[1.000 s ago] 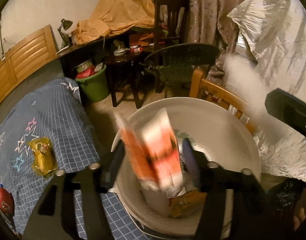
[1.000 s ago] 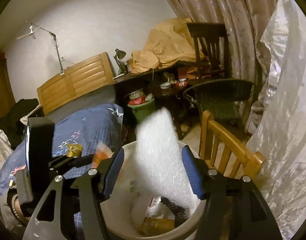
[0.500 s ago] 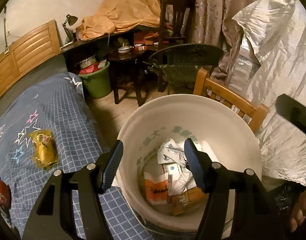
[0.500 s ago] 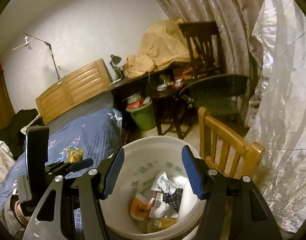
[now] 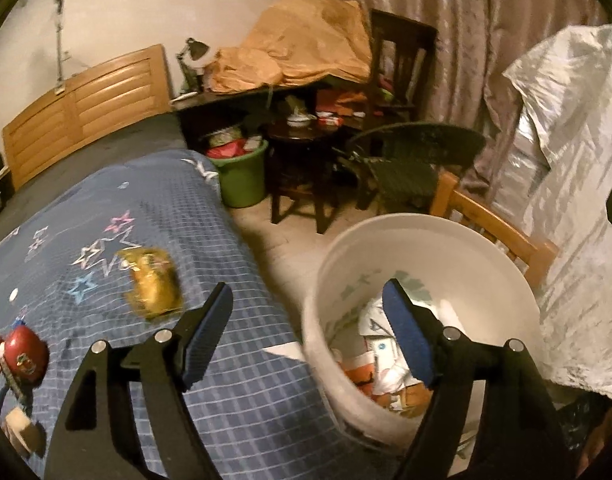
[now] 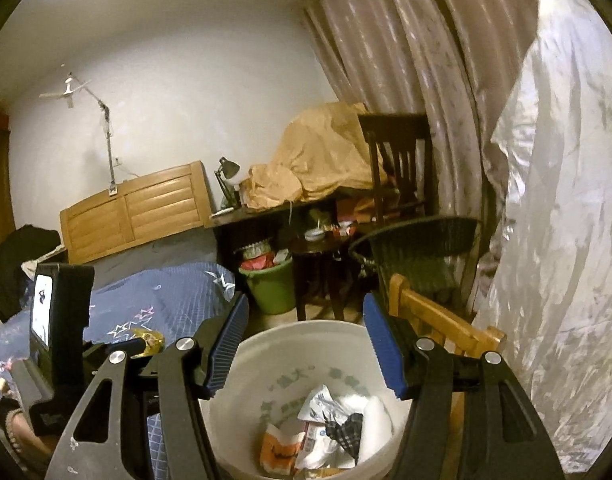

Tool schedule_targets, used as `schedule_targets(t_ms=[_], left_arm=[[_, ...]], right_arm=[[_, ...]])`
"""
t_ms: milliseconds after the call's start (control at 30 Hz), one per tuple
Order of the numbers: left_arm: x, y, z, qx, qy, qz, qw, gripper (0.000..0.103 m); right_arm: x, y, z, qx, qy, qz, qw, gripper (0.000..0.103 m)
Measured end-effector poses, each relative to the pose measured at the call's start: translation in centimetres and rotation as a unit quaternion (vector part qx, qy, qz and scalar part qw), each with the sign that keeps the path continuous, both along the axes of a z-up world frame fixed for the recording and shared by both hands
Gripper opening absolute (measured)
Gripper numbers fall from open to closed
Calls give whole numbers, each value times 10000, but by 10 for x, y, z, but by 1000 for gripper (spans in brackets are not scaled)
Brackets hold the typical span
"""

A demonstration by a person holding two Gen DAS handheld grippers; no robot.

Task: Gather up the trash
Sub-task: 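Move both open tools back over the items on the bedspread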

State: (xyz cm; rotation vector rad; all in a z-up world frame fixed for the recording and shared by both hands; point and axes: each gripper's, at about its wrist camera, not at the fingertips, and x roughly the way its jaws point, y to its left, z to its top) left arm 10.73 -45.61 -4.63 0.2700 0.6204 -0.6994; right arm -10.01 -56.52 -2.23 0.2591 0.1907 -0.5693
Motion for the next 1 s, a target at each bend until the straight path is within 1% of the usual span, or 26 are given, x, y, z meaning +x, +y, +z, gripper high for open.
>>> schedule_targets(t_ms=[133,433,567,633,700,733,833,900,967,1000], left_arm=[[1,20,6,-111,-83,197,9997,76],[-1,88,26,-401,-405,641,9963,79],[-6,126,33,-485,-588,779,9940,82],[-7,145,34,-533,-607,832,9933,82],[-8,173,35,-606,-601,952,9918,83],[-7,182,36,-629,-596,1005,9912,83],[-1,232,38,-740,-573,1382,9860,83],[5,263,38,-813,-543,1675,9810,84],[10,294,35,-871,-521,1994,9747,84],[12,309,33,-912,-532,2150,9709,84]], right_arm=[[7,22,2,-182,23,63,9998,62],[34,57,4,-147,93,351,9992,67],[55,83,6,-162,210,661,9975,68],[66,98,6,-201,277,830,9960,68],[82,115,6,-211,377,1050,9935,69],[90,122,5,-201,424,1152,9922,69],[117,151,2,-164,551,1564,9860,69],[139,179,0,-189,676,1912,9790,69],[159,208,-2,-233,795,2294,9698,69],[171,227,-4,-263,880,2524,9632,69]])
